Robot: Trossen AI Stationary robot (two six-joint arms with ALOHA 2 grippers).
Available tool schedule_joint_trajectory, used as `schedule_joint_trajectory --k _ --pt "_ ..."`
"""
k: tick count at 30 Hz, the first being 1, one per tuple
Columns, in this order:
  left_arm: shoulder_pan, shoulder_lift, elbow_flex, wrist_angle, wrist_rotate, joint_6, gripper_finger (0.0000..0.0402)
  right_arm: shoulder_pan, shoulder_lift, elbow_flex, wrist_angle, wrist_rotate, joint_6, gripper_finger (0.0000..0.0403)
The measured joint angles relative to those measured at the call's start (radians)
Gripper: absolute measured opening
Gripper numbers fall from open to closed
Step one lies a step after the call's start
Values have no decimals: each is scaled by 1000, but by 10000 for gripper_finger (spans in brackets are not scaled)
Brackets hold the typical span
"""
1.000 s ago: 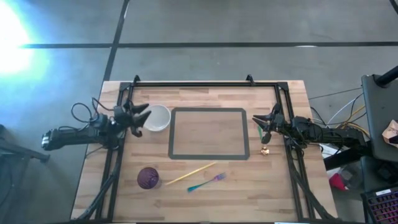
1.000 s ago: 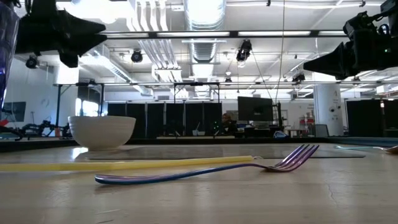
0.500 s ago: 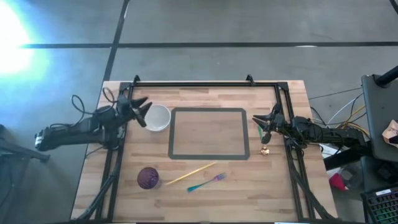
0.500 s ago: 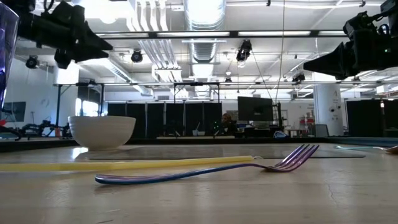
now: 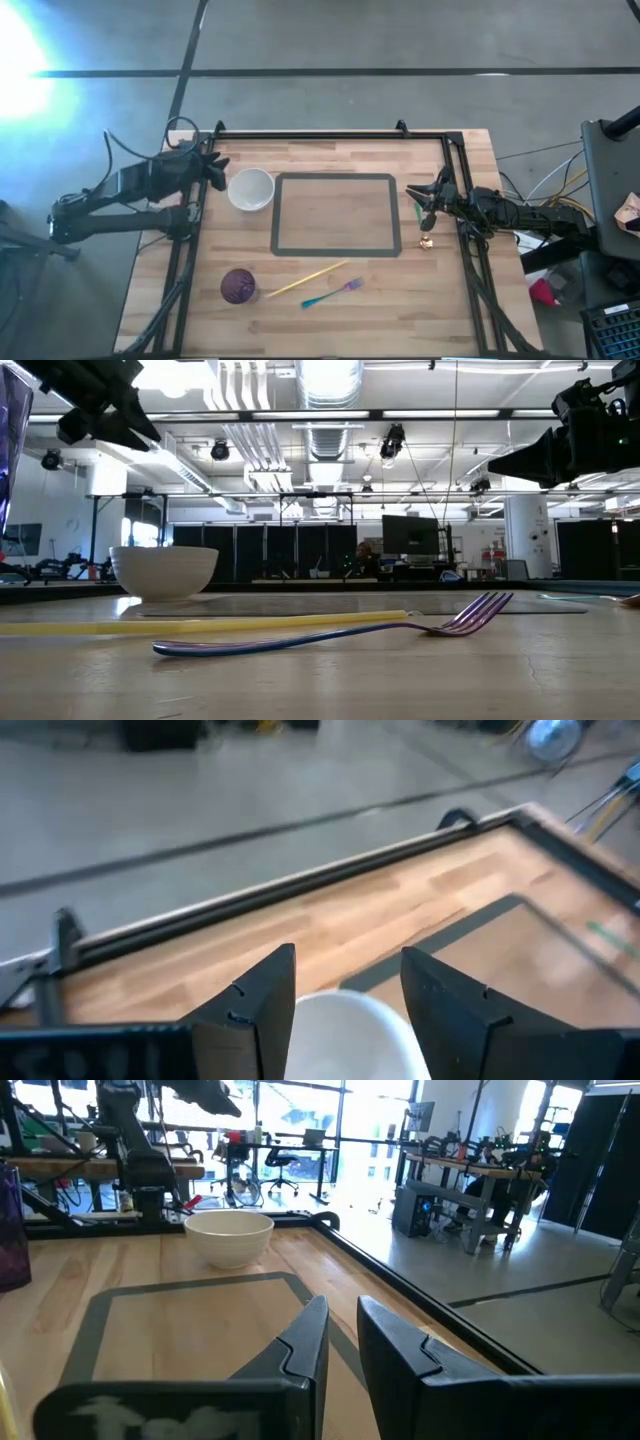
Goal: Pick & Place Utensil
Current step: Put the white bowl in the center of the brown placemat
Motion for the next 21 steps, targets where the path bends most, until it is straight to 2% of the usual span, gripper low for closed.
schedule_joint_trajectory --k 5,9,16,21 --pt "33 91 90 -146 10 -50 175 0 0 0 0 0 0 52" --pt "67 147 121 -235 70 -93 175 0 0 0 0 0 0 52" --pt "146 192 86 -267 215 -126 175 0 0 0 0 0 0 52" --pt "172 216 63 -270 227 -145 175 0 0 0 0 0 0 52"
